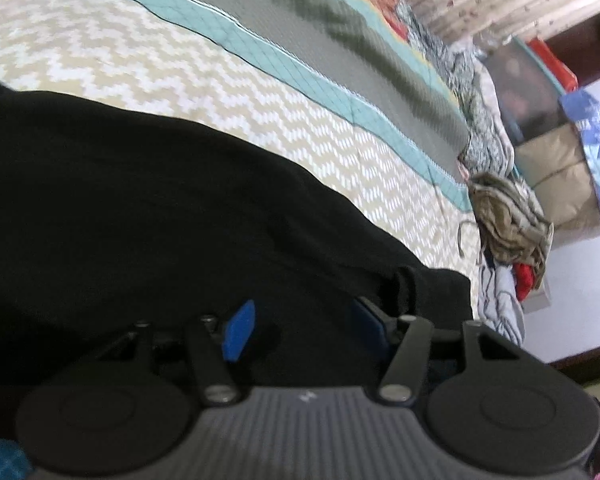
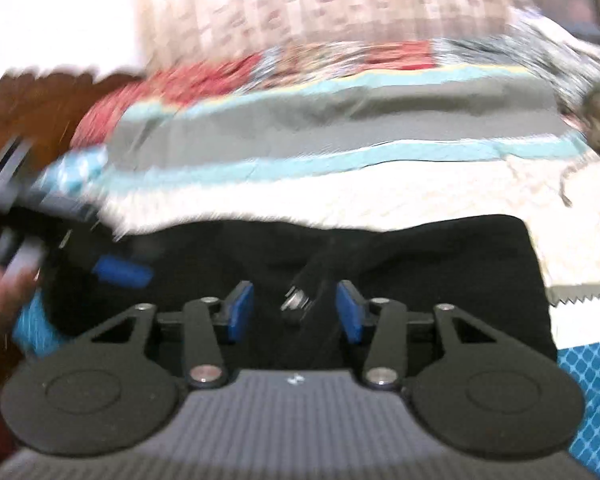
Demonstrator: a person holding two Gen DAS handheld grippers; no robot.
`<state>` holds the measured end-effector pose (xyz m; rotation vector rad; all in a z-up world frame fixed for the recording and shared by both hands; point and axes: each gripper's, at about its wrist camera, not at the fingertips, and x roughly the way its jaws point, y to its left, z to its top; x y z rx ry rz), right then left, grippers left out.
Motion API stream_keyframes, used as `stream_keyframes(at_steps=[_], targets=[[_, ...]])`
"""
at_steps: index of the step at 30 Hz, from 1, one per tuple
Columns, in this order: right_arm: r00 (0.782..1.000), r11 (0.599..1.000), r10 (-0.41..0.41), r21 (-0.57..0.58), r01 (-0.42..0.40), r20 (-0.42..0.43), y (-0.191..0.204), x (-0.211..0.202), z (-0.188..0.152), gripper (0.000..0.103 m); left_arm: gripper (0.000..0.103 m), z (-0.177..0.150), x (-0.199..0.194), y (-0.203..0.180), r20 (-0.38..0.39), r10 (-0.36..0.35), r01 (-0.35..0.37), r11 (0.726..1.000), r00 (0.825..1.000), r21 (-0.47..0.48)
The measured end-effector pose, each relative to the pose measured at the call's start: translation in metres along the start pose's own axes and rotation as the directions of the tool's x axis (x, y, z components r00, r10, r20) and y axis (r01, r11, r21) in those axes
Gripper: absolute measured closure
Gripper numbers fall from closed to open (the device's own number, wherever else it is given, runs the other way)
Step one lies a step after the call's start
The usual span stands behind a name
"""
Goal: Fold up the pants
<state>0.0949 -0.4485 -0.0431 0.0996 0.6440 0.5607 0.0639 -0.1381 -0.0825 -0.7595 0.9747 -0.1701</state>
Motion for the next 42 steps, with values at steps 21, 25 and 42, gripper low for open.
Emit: stream_keyframes(at_steps=[21, 25, 42], targets=[[0.990, 0.993, 0.109, 0.057, -0.105, -0.086, 0.046, 0.045, -0.002, 0.074, 0.019, -0.032, -0.176, 0.196, 0.422, 0.155, 0.054, 0.895, 0.893, -0.443], [0.950, 0.969, 0.245, 0.055, -0.239, -0.195, 0.091, 0.083, 0.000, 0.074, 0.007, -0.017, -0.152, 0.211, 0.392, 0.116, 0.091, 0.876, 0.913, -0.473], [0.685, 0.856, 0.510, 0.223, -0.467, -0.520, 0.213, 0.181, -0.032, 0.078, 0.075, -0.004, -0.124, 0.233, 0.410, 0.104, 0.091, 0.899, 0.906, -0.429]])
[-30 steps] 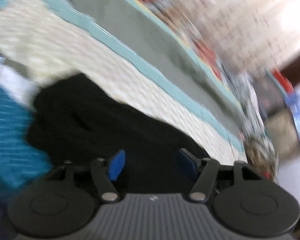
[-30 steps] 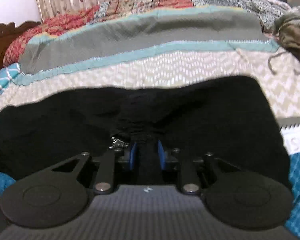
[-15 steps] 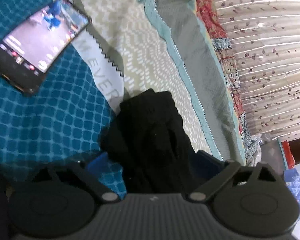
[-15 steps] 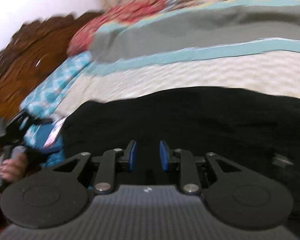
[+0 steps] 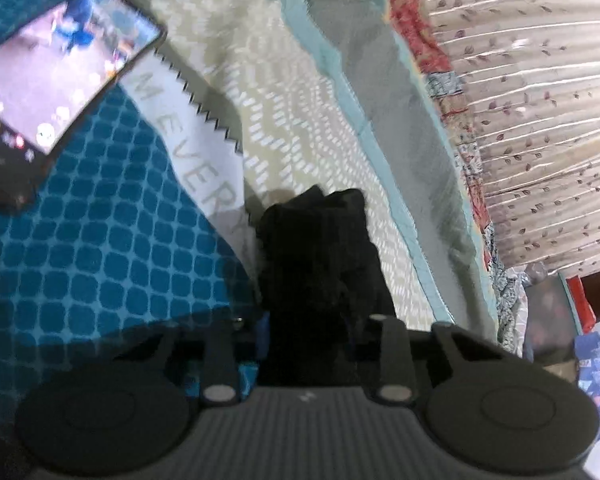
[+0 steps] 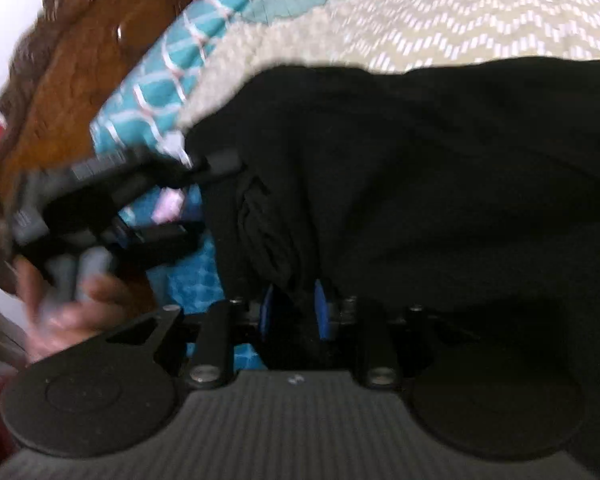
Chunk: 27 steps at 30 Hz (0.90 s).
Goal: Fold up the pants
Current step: 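Grasp the folded pants edge with both grippers and smooth it flat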
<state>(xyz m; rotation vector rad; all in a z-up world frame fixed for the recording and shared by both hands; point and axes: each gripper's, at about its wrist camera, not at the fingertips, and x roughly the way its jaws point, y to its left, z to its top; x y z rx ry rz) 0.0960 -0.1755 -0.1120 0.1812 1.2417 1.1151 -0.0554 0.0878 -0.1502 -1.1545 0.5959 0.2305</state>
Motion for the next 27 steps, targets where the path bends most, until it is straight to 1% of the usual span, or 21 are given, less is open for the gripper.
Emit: stream_keyframes(at_steps=[1, 3, 5, 6, 7, 8, 9, 10, 11, 13, 15, 16, 17, 19, 20, 22, 23, 24, 25, 26, 27], targets=[[0.999, 1.000, 0.016, 0.014, -0.017, 0.031, -0.001, -0.011, 0.001, 0.077, 0.075, -0.001, -0.004, -0.002, 0.007, -0.005, 0.005, 1.000, 1.000, 0.013], [0.993, 1.000, 0.003, 0.014, -0.005, 0.119, -0.004, -0.033, 0.000, 0.076, 0.075, -0.005, -0.014, -0.009, 0.022, -0.028, 0.027, 0.998, 0.999, 0.050], [0.984, 0.998, -0.014, 0.068, 0.002, 0.177, -0.014, -0.048, 0.000, 0.076, 0.075, -0.012, -0.023, -0.026, 0.042, -0.057, 0.052, 0.992, 0.997, 0.118], [0.984, 0.995, -0.024, 0.103, 0.006, 0.174, -0.020, -0.045, 0.000, 0.077, 0.075, -0.016, -0.026, -0.037, 0.048, -0.072, 0.064, 0.985, 0.996, 0.159], [0.988, 0.990, -0.046, 0.140, 0.025, 0.144, -0.027, -0.039, -0.001, 0.077, 0.075, -0.020, -0.027, -0.047, 0.048, -0.085, 0.074, 0.978, 0.995, 0.196], [0.993, 0.983, -0.079, 0.174, 0.063, 0.082, -0.034, -0.028, -0.004, 0.077, 0.075, -0.026, -0.028, -0.060, 0.043, -0.099, 0.086, 0.966, 0.994, 0.244], [0.996, 0.980, -0.078, 0.189, 0.068, 0.044, -0.039, -0.018, -0.008, 0.078, 0.075, -0.034, -0.027, -0.076, 0.030, -0.109, 0.094, 0.947, 0.994, 0.308], [0.997, 0.978, -0.060, 0.204, 0.047, 0.057, -0.043, -0.018, -0.012, 0.080, 0.075, -0.042, -0.027, -0.090, 0.020, -0.110, 0.095, 0.927, 0.994, 0.364], [0.997, 0.970, -0.038, 0.242, 0.021, 0.066, -0.047, -0.023, -0.013, 0.079, 0.075, -0.050, -0.026, -0.104, 0.014, -0.113, 0.096, 0.901, 0.993, 0.422], [0.993, 0.958, -0.013, 0.287, -0.022, 0.117, -0.053, -0.041, -0.013, 0.077, 0.075, -0.071, -0.023, -0.131, 0.000, -0.120, 0.102, 0.841, 0.993, 0.531], [0.981, 0.959, -0.037, 0.283, -0.019, 0.192, -0.059, -0.070, -0.015, 0.076, 0.075, -0.090, -0.014, -0.151, -0.032, -0.114, 0.110, 0.789, 0.993, 0.605], [0.974, 0.958, -0.049, 0.286, -0.017, 0.220, -0.064, -0.085, -0.018, 0.076, 0.075, -0.098, -0.008, -0.159, -0.050, -0.105, 0.113, 0.772, 0.993, 0.625], [0.966, 0.955, -0.066, 0.295, -0.012, 0.252, -0.071, -0.102, -0.024, 0.076, 0.075, -0.108, 0.000, -0.167, -0.072, -0.089, 0.114, 0.755, 0.993, 0.646], [0.946, 0.946, -0.110, 0.325, 0.005, 0.304, -0.084, -0.130, -0.039, 0.076, 0.073, -0.127, 0.016, -0.179, -0.106, -0.051, 0.111, 0.710, 0.993, 0.696], [0.935, 0.938, -0.133, 0.347, 0.011, 0.329, -0.092, -0.144, -0.048, 0.076, 0.071, -0.139, 0.025, -0.185, -0.116, -0.030, 0.106, 0.675, 0.993, 0.730], [0.903, 0.913, -0.192, 0.407, 0.022, 0.384, -0.108, -0.171, -0.069, 0.076, 0.058, -0.164, 0.039, -0.193, -0.141, 0.012, 0.105, 0.610, 0.990, 0.785], [0.889, 0.902, -0.220, 0.431, 0.028, 0.403, -0.112, -0.176, -0.078, 0.076, 0.049, -0.177, 0.044, -0.195, -0.170, 0.036, 0.118, 0.583, 0.985, 0.804], [0.873, 0.892, -0.246, 0.451, 0.034, 0.421, -0.118, -0.186, -0.088, 0.076, 0.048, -0.187, 0.051, -0.199, -0.208, 0.062, 0.138, 0.560, 0.976, 0.817], [0.862, 0.885, -0.270, 0.463, 0.047, 0.429, -0.121, -0.192, -0.095, 0.076, 0.048, -0.198, 0.055, -0.202, -0.256, 0.083, 0.172, 0.541, 0.963, 0.823], [0.849, 0.879, -0.295, 0.472, 0.062, 0.438, -0.124, -0.199, -0.101, 0.076, 0.045, -0.207, 0.052, -0.205, -0.292, 0.090, 0.204, 0.521, 0.952, 0.829], [0.840, 0.876, -0.309, 0.477, 0.069, 0.447, -0.128, -0.204, -0.105, 0.076, 0.040, -0.214, 0.047, -0.207, -0.310, 0.087, 0.231, 0.486, 0.947, 0.843]])
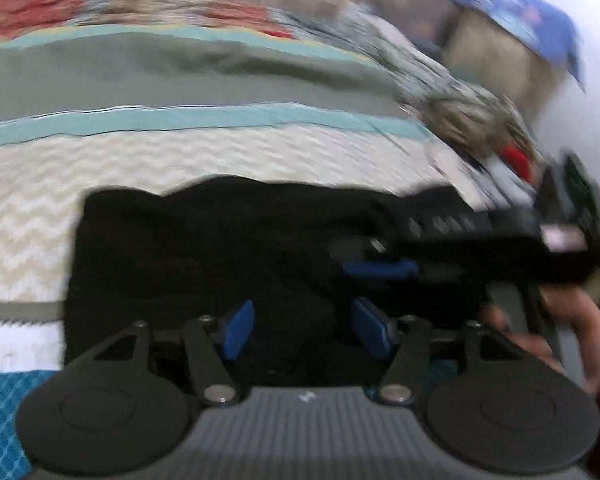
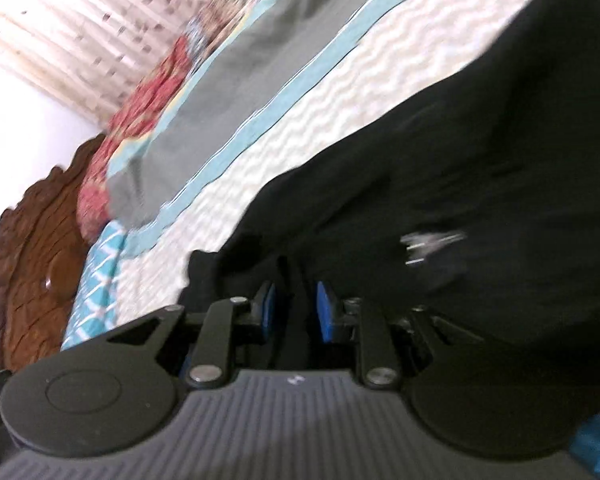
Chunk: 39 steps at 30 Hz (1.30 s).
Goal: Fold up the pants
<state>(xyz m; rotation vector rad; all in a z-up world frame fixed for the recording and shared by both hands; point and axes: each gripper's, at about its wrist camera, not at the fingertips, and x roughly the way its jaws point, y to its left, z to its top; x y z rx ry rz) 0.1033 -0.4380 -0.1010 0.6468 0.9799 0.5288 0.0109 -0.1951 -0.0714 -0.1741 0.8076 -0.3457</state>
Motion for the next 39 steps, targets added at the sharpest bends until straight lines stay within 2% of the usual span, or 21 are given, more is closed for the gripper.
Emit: stream_keyframes(at_steps=[2, 4, 6, 8, 11, 13, 14, 15, 16, 17, 19, 23, 25, 26, 28, 29, 31, 32, 35, 37, 39], targets=[[1.000, 1.000, 0.000, -0.003, 0.000, 0.030, -0.004, -0.008, -0.001, 0.076, 0.037, -0.002, -0.015, -0.009, 0.029, -0.011, 0.008, 0.997, 1.000, 0.073], [0.999, 1.000, 0.008, -0.022, -0.007, 0.045, 0.003, -0.005, -0.002, 0.072, 0.033, 0.000, -0.037, 0.000, 0.079, -0.036, 0.032, 0.998, 0.996, 0.053], [0.999, 0.998, 0.029, -0.050, -0.027, 0.040, 0.014, 0.004, -0.001, 0.059, 0.023, 0.004, -0.056, 0.020, 0.137, -0.021, 0.025, 0.999, 0.990, -0.028], [0.998, 0.996, 0.054, -0.068, -0.053, 0.012, 0.013, 0.006, -0.001, 0.040, 0.022, 0.005, -0.069, 0.049, 0.176, 0.028, -0.003, 0.990, 0.984, -0.144], [0.997, 0.994, 0.051, -0.098, -0.057, -0.066, 0.029, 0.041, 0.003, 0.034, 0.024, 0.004, -0.071, 0.094, 0.151, 0.115, -0.058, 0.940, 0.982, -0.336], [0.993, 0.990, 0.024, -0.132, -0.040, -0.119, 0.036, 0.062, -0.002, 0.034, 0.025, -0.001, -0.070, 0.113, 0.132, 0.138, -0.071, 0.907, 0.982, -0.416], [0.991, 0.987, 0.013, -0.158, -0.033, -0.131, 0.040, 0.068, -0.003, 0.039, 0.025, -0.004, -0.068, 0.120, 0.117, 0.154, -0.087, 0.892, 0.981, -0.443], [0.993, 0.978, -0.016, -0.208, -0.010, -0.120, 0.047, 0.070, -0.006, 0.047, 0.025, -0.007, -0.066, 0.123, 0.103, 0.167, -0.102, 0.883, 0.981, -0.458], [0.994, 0.969, -0.027, -0.249, -0.001, -0.109, 0.052, 0.067, -0.006, 0.061, 0.025, -0.007, -0.062, 0.124, 0.089, 0.175, -0.114, 0.877, 0.980, -0.467], [0.996, 0.960, -0.018, -0.282, -0.008, -0.090, 0.058, 0.061, -0.005, 0.074, 0.024, -0.008, -0.059, 0.125, 0.080, 0.175, -0.118, 0.875, 0.981, -0.470], [0.999, 0.948, 0.030, -0.314, -0.042, -0.043, 0.064, 0.043, 0.000, 0.081, 0.023, -0.003, -0.049, 0.122, 0.065, 0.164, -0.116, 0.876, 0.984, -0.468], [0.993, 0.907, -0.076, -0.407, 0.107, 0.090, 0.060, 0.022, -0.003, 0.081, 0.021, -0.001, -0.037, 0.113, 0.045, 0.135, -0.100, 0.888, 0.990, -0.448], [0.986, 0.893, -0.148, -0.416, 0.169, 0.083, 0.045, 0.031, -0.006, 0.075, 0.020, 0.001, -0.024, 0.108, 0.026, 0.114, -0.092, 0.895, 0.993, -0.436], [0.982, 0.893, -0.174, -0.409, 0.189, 0.073, 0.038, 0.037, -0.007, 0.064, 0.020, 0.001, -0.018, 0.104, 0.014, 0.106, -0.090, 0.900, 0.994, -0.427], [0.981, 0.906, -0.183, -0.377, 0.192, 0.060, 0.027, 0.040, -0.006, 0.061, 0.021, 0.002, -0.006, 0.093, -0.021, 0.108, -0.108, 0.915, 0.994, -0.389], [0.984, 0.915, -0.169, -0.361, 0.177, 0.055, 0.025, 0.037, -0.002, 0.058, 0.023, 0.002, 0.005, 0.085, -0.058, 0.134, -0.146, 0.923, 0.989, -0.355], [0.987, 0.926, -0.146, -0.342, 0.158, 0.063, 0.028, 0.027, 0.004, 0.057, 0.023, -0.002, 0.028, 0.075, -0.175, 0.203, -0.246, 0.930, 0.963, -0.275], [0.989, 0.933, -0.119, -0.331, 0.141, 0.087, 0.029, 0.016, 0.005, 0.057, 0.023, -0.006, 0.037, 0.073, -0.201, 0.229, -0.276, 0.929, 0.952, -0.247], [0.983, 0.942, -0.070, -0.313, 0.121, 0.169, 0.022, -0.016, 0.011, 0.057, 0.021, -0.004, 0.040, 0.067, -0.201, 0.269, -0.308, 0.932, 0.942, -0.193], [0.963, 0.944, -0.072, -0.293, 0.150, 0.259, 0.007, -0.051, 0.017, 0.057, 0.022, 0.000, 0.032, 0.069, -0.207, 0.253, -0.296, 0.930, 0.945, -0.218], [0.930, 0.943, -0.113, -0.258, 0.212, 0.349, -0.008, -0.077, 0.019, 0.056, 0.024, 0.003, 0.016, 0.072, -0.181, 0.229, -0.270, 0.931, 0.957, -0.248]])
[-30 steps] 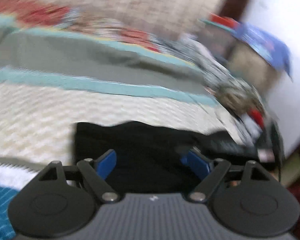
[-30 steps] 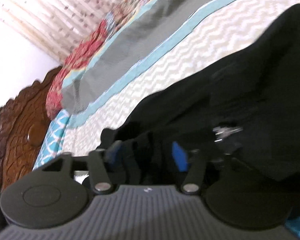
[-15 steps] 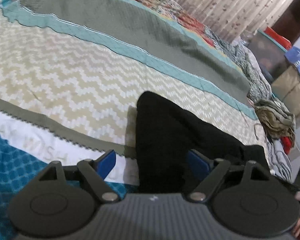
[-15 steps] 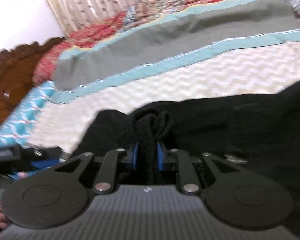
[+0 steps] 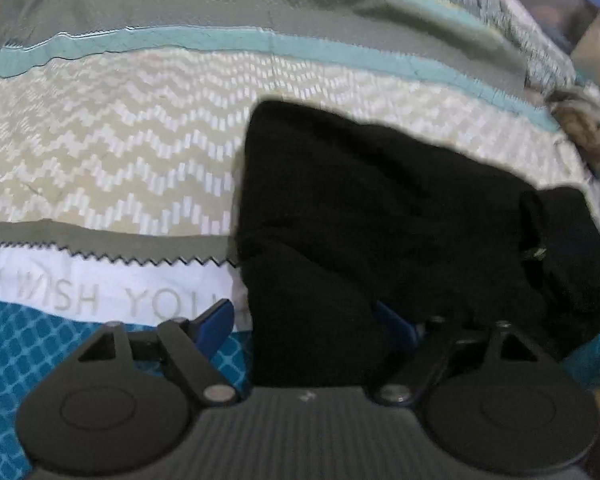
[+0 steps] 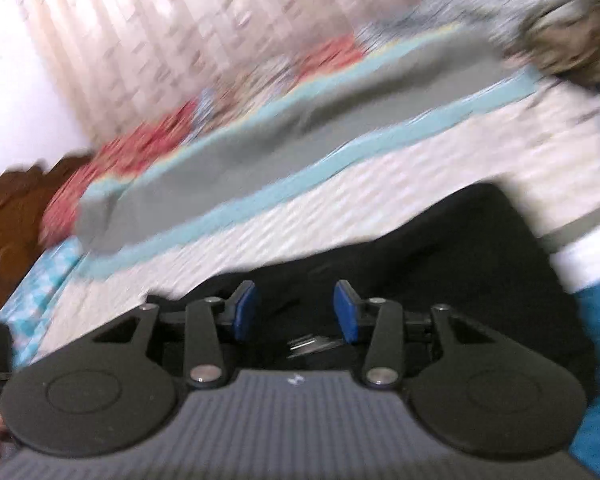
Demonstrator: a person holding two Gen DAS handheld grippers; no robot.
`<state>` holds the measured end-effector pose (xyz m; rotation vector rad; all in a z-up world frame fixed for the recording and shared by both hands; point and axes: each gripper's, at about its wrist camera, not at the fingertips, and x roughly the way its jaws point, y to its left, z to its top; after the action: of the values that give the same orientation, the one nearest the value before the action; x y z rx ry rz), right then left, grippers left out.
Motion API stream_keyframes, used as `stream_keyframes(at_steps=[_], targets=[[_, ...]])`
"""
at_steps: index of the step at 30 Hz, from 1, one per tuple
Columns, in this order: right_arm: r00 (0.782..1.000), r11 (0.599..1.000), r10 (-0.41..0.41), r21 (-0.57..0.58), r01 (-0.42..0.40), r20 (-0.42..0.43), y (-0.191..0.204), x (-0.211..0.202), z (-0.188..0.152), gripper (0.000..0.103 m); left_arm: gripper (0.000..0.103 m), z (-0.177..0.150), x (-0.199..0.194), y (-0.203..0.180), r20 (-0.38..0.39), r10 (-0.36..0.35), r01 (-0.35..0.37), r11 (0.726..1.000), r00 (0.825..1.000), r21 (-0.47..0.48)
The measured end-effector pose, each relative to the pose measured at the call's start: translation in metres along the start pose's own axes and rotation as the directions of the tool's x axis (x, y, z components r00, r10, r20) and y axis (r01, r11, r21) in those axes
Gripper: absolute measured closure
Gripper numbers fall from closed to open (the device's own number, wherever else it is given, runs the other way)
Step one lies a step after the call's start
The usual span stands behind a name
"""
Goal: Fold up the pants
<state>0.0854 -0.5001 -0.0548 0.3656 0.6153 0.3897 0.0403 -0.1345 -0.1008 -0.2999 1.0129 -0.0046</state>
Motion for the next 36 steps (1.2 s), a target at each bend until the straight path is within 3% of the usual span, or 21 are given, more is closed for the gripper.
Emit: stream_keyframes(at_steps=[4, 7, 10, 13, 15, 16, 19, 23, 26, 29, 31, 32, 33, 36], targets=[[0.980, 0.982, -0.176, 0.081, 0.169, 0.097, -0.054, -0.038, 0.003, 0.046, 0.023, 0.006, -0.045, 0.019, 0.121, -0.020, 0.028, 0.997, 0.992, -0.065], [0.967, 0.960, -0.242, 0.166, 0.227, 0.076, -0.085, -0.041, -0.006, 0.045, 0.023, 0.021, -0.063, 0.015, 0.162, -0.052, 0.067, 0.994, 0.985, -0.089], [0.972, 0.951, -0.230, 0.221, 0.216, 0.041, -0.111, -0.034, -0.017, 0.045, 0.022, 0.041, -0.065, -0.012, 0.159, -0.127, 0.135, 0.990, 0.979, -0.042], [0.986, 0.953, -0.159, 0.254, 0.165, -0.043, -0.119, -0.014, -0.027, 0.048, 0.022, 0.057, -0.058, -0.058, 0.115, -0.210, 0.205, 0.977, 0.971, 0.056], [0.987, 0.966, -0.153, 0.202, 0.159, -0.045, -0.109, -0.009, -0.029, 0.077, 0.022, 0.067, -0.052, -0.100, 0.078, -0.247, 0.235, 0.962, 0.966, 0.141], [0.990, 0.973, -0.136, 0.182, 0.142, -0.047, -0.102, -0.012, -0.028, 0.085, 0.021, 0.070, -0.050, -0.117, 0.063, -0.265, 0.251, 0.952, 0.962, 0.177], [0.989, 0.988, -0.149, 0.040, 0.149, 0.002, -0.069, -0.028, -0.023, 0.086, 0.019, 0.078, -0.042, -0.181, 0.004, -0.294, 0.282, 0.918, 0.956, 0.280], [0.989, 0.974, -0.131, -0.179, 0.141, 0.065, -0.020, -0.036, -0.021, 0.086, 0.015, 0.077, -0.016, -0.258, -0.094, -0.292, 0.305, 0.870, 0.952, 0.388], [0.990, 0.948, -0.117, -0.287, 0.134, 0.078, 0.000, -0.032, -0.023, 0.086, 0.012, 0.071, 0.005, -0.300, -0.174, -0.254, 0.306, 0.847, 0.951, 0.434], [0.991, 0.925, -0.099, -0.360, 0.123, 0.085, 0.009, -0.030, -0.027, 0.086, 0.008, 0.063, 0.023, -0.321, -0.208, -0.185, 0.267, 0.822, 0.960, 0.502], [0.992, 0.912, -0.091, -0.393, 0.117, 0.084, 0.015, -0.031, -0.031, 0.086, 0.019, 0.056, 0.031, -0.328, -0.225, -0.139, 0.242, 0.808, 0.964, 0.537], [0.993, 0.908, -0.087, -0.404, 0.115, 0.085, 0.016, -0.032, -0.032, 0.086, 0.056, 0.051, 0.034, -0.329, -0.214, -0.108, 0.214, 0.796, 0.971, 0.566], [0.993, 0.906, -0.081, -0.409, 0.110, 0.086, 0.017, -0.033, -0.032, 0.086, 0.077, 0.050, 0.037, -0.330, -0.203, -0.078, 0.184, 0.790, 0.976, 0.584], [0.994, 0.917, -0.065, -0.389, 0.092, 0.084, 0.014, -0.035, -0.032, 0.080, 0.081, 0.057, 0.032, -0.312, -0.184, -0.112, 0.195, 0.822, 0.976, 0.534]])
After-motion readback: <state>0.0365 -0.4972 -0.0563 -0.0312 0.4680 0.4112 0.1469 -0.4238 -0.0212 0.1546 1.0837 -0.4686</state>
